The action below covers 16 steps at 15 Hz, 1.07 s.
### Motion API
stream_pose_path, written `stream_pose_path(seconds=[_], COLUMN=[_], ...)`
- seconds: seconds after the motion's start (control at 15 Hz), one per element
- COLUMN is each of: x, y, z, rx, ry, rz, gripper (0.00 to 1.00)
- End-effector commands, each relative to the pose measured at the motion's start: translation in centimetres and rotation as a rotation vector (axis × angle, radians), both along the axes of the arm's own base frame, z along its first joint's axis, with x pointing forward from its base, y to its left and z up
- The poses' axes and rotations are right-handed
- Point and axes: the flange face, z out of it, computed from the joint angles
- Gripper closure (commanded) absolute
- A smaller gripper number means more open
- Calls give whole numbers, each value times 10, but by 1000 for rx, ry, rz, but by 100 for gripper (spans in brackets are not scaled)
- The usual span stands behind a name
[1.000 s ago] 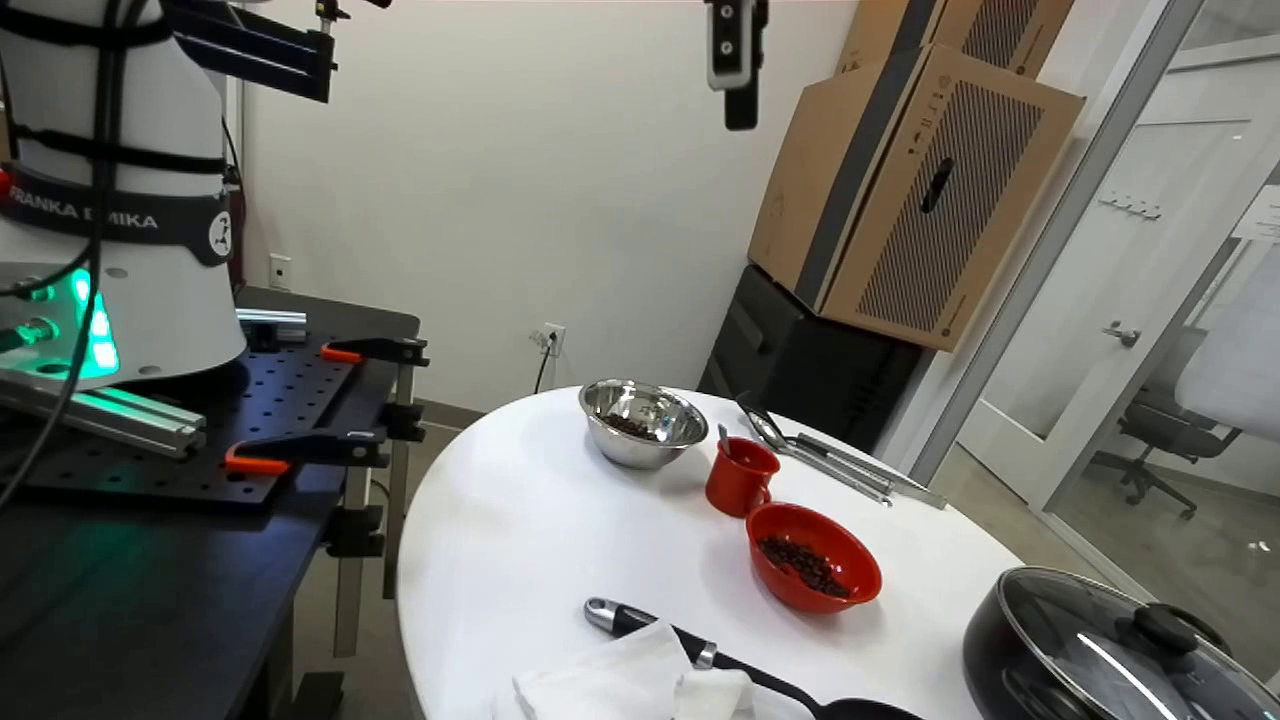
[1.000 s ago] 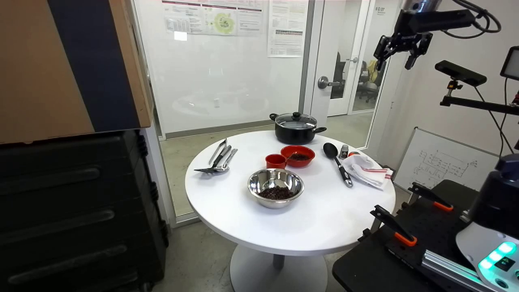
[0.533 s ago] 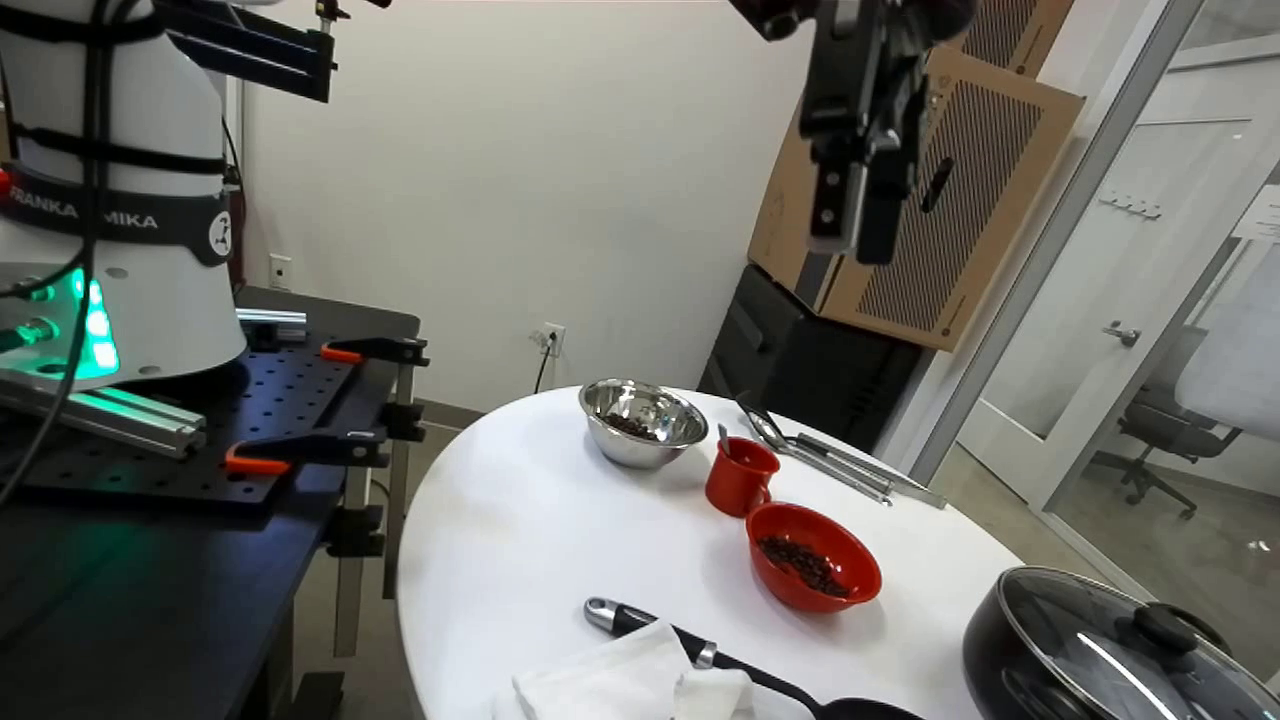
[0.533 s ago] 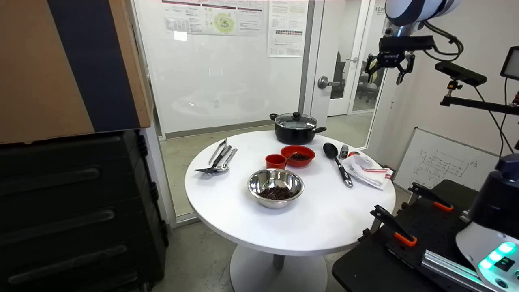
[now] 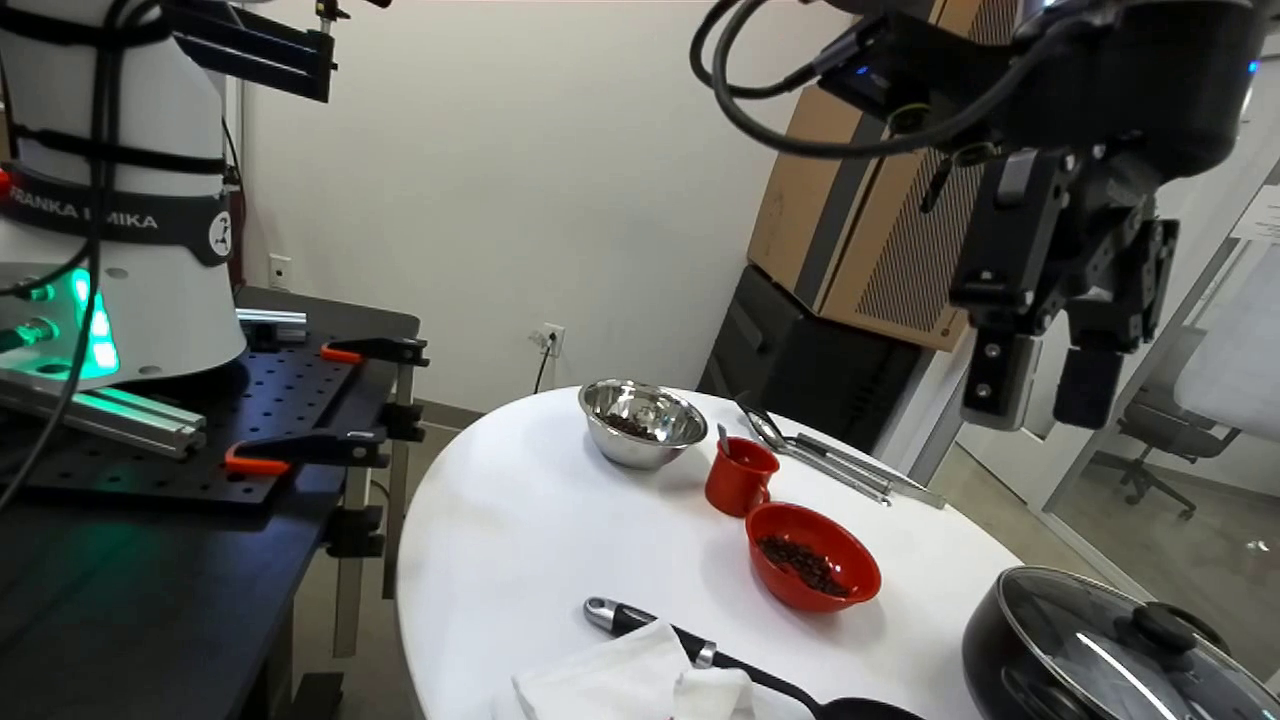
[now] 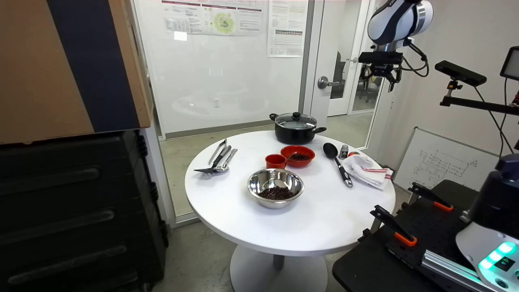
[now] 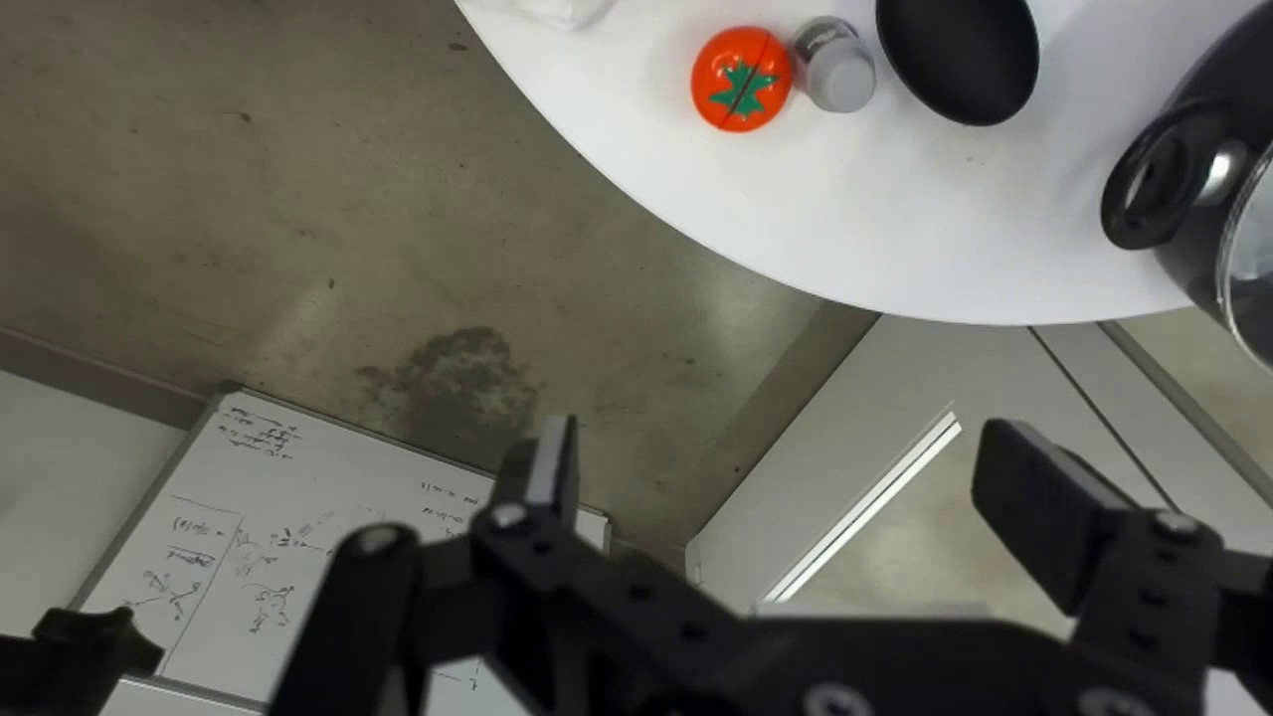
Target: Put the tomato in the red bowl
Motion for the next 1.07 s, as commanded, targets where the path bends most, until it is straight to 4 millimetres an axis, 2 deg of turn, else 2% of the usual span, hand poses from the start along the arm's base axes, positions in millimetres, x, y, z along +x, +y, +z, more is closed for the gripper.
stream_pose_path(seconds=[0.0, 0.27, 0.47, 0.6, 1.0], x=[3, 6, 11, 12, 9], y=[-1, -1, -6, -16, -47], z=[1, 3, -15, -40, -129], rx=[-2, -5, 3, 6, 24], ry=[-5, -13, -17, -34, -4], rz=[-15, -28, -151, -269, -587], gripper=[0, 0, 0, 0, 0])
